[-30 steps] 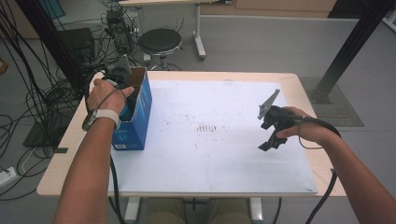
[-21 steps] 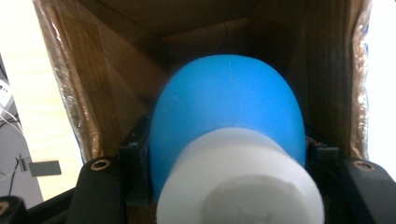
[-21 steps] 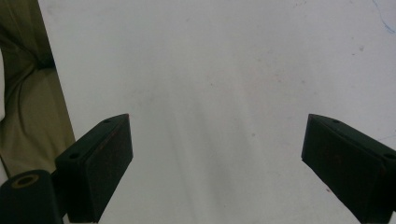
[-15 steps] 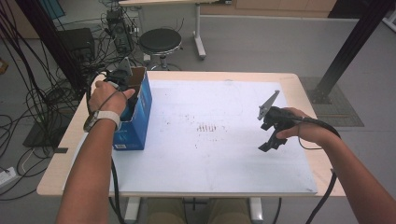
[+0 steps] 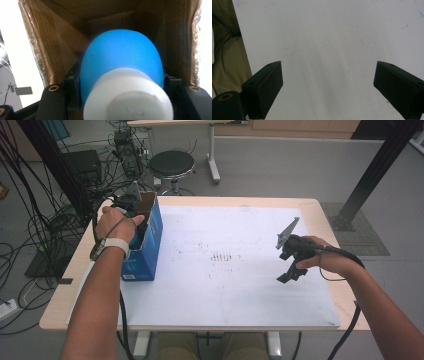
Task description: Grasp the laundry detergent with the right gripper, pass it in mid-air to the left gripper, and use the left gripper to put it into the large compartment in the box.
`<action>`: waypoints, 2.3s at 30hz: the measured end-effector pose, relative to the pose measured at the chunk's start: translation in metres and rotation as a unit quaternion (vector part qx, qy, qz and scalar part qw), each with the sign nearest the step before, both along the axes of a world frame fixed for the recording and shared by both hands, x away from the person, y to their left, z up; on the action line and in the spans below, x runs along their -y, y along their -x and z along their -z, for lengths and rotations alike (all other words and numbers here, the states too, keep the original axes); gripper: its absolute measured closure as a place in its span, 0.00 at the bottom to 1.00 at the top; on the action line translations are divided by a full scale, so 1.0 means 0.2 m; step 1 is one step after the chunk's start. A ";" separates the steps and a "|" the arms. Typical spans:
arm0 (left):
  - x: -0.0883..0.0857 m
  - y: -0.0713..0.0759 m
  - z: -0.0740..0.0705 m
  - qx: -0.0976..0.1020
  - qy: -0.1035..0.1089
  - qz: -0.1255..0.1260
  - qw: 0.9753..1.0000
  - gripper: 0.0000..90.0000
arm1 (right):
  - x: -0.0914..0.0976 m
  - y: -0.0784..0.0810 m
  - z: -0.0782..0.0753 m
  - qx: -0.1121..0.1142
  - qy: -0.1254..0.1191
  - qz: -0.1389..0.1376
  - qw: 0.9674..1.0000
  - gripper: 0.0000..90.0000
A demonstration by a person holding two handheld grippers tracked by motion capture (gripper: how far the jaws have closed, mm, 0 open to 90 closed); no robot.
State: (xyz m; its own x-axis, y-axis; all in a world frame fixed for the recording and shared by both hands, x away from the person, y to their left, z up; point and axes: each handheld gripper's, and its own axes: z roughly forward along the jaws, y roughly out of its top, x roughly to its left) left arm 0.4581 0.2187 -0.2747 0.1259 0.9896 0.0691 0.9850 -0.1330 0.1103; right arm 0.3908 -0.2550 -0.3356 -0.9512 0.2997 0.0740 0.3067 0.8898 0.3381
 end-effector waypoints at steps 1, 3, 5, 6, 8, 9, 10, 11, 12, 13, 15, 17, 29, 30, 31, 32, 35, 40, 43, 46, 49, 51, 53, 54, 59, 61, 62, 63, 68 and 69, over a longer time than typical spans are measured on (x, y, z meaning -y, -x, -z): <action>0.00 0.00 0.00 0.001 0.000 0.000 1.000 0.41 | 0.00 0.00 0.00 0.002 -0.001 -0.003 1.000 0.10; 0.00 0.00 0.00 0.001 0.000 0.000 1.000 0.41 | 0.00 0.00 0.00 0.001 -0.002 -0.001 1.000 0.10; 0.00 0.00 0.00 0.001 0.001 0.000 1.000 0.41 | 0.00 0.00 0.00 0.001 -0.001 -0.002 1.000 0.10; 0.00 0.00 0.00 0.002 0.001 0.000 1.000 0.41 | 0.00 0.00 0.00 0.002 -0.002 -0.002 1.000 0.10; 0.00 0.00 0.00 0.001 0.001 0.000 1.000 0.41 | 0.00 0.00 0.00 0.002 -0.002 -0.002 1.000 0.10; 0.00 0.00 0.00 0.000 0.001 0.000 1.000 0.41 | 0.00 0.00 0.00 0.002 -0.002 -0.002 1.000 0.10; 0.00 0.00 0.00 0.001 0.001 0.000 1.000 0.41 | 0.00 0.00 0.00 0.002 -0.002 -0.002 1.000 0.10; 0.00 0.00 0.00 0.002 0.001 0.000 1.000 0.41 | 0.00 0.00 0.00 0.002 -0.002 -0.002 1.000 0.10; 0.00 0.00 0.00 0.003 0.001 0.001 1.000 0.41 | 0.00 0.00 0.00 0.001 -0.002 -0.002 1.000 0.10; 0.00 0.00 0.00 0.004 0.000 0.000 1.000 0.41 | 0.01 0.00 0.00 0.001 -0.002 -0.002 1.000 0.10; 0.00 0.00 0.00 0.004 0.000 -0.001 1.000 0.41 | 0.01 0.00 0.00 0.003 -0.003 -0.002 1.000 0.10; 0.00 0.00 0.00 0.004 0.000 -0.001 1.000 0.41 | 0.01 0.00 0.00 0.004 -0.003 0.000 1.000 0.10; 0.00 0.00 0.00 0.005 0.000 -0.003 1.000 0.41 | 0.01 0.00 -0.01 0.005 -0.003 -0.002 1.000 0.10; 0.00 0.00 0.00 0.003 0.000 -0.001 1.000 0.41 | 0.01 0.00 0.00 0.006 -0.005 -0.003 1.000 0.10; 0.00 0.00 0.00 0.003 0.000 -0.001 1.000 0.41 | 0.01 0.00 -0.01 0.006 -0.003 -0.001 1.000 0.10; 0.00 0.00 0.00 0.004 0.000 -0.001 1.000 0.41 | 0.01 0.00 0.00 0.006 -0.003 -0.001 1.000 0.10; 0.00 0.00 0.00 0.003 -0.001 -0.001 1.000 0.41 | 0.00 0.00 0.00 0.005 -0.003 -0.002 1.000 0.10; 0.00 0.00 0.00 0.003 0.000 -0.002 1.000 0.41 | 0.01 0.00 0.00 0.006 -0.005 -0.001 1.000 0.10; 0.00 0.00 0.00 0.004 0.000 -0.002 1.000 0.41 | 0.01 0.00 -0.01 0.006 -0.005 0.000 1.000 0.10; 0.00 0.00 0.00 0.005 0.000 -0.002 1.000 0.41 | 0.01 0.00 0.00 0.006 -0.006 0.000 1.000 0.10; 0.00 0.00 0.00 0.005 0.000 -0.003 1.000 0.41 | 0.01 0.00 0.00 0.005 -0.005 0.000 1.000 0.10; 0.00 0.00 0.00 0.005 0.000 -0.003 1.000 0.41 | 0.01 0.00 0.00 0.005 -0.006 -0.001 1.000 0.10; 0.00 0.00 0.00 0.005 0.000 -0.003 1.000 0.41 | 0.01 0.00 0.00 0.005 -0.006 0.000 1.000 0.10; 0.00 0.00 0.00 0.005 0.000 -0.002 1.000 0.41 | 0.01 0.00 0.00 0.006 -0.005 0.000 1.000 0.10; 0.00 0.00 0.00 0.005 0.000 -0.004 1.000 0.41 | 0.01 0.00 0.00 0.006 -0.005 0.000 1.000 0.10; 0.00 0.00 0.00 0.006 0.000 -0.003 1.000 0.41 | 0.01 0.00 -0.01 0.007 -0.006 0.000 1.000 0.10; 0.00 0.00 0.00 0.006 0.000 -0.003 1.000 0.41 | 0.01 0.00 0.00 0.007 -0.006 0.000 1.000 0.10; 0.00 0.00 0.00 0.007 0.000 -0.003 1.000 0.41 | 0.01 0.00 0.00 0.007 -0.006 0.000 1.000 0.10; 0.00 0.00 0.00 0.006 0.000 -0.003 1.000 0.41 | 0.01 0.00 -0.01 0.007 -0.006 0.001 1.000 0.10; 0.00 0.00 0.00 0.006 0.000 -0.003 1.000 0.41 | 0.01 0.00 -0.01 0.007 -0.005 0.002 1.000 0.10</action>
State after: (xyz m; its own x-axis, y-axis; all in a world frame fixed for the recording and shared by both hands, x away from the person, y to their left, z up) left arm 0.4581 0.2191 -0.2756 0.1197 0.9903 0.0709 0.9842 -0.1277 0.1228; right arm 0.3903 -0.2578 -0.3341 -0.9510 0.3026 0.0634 0.3050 0.8850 0.3518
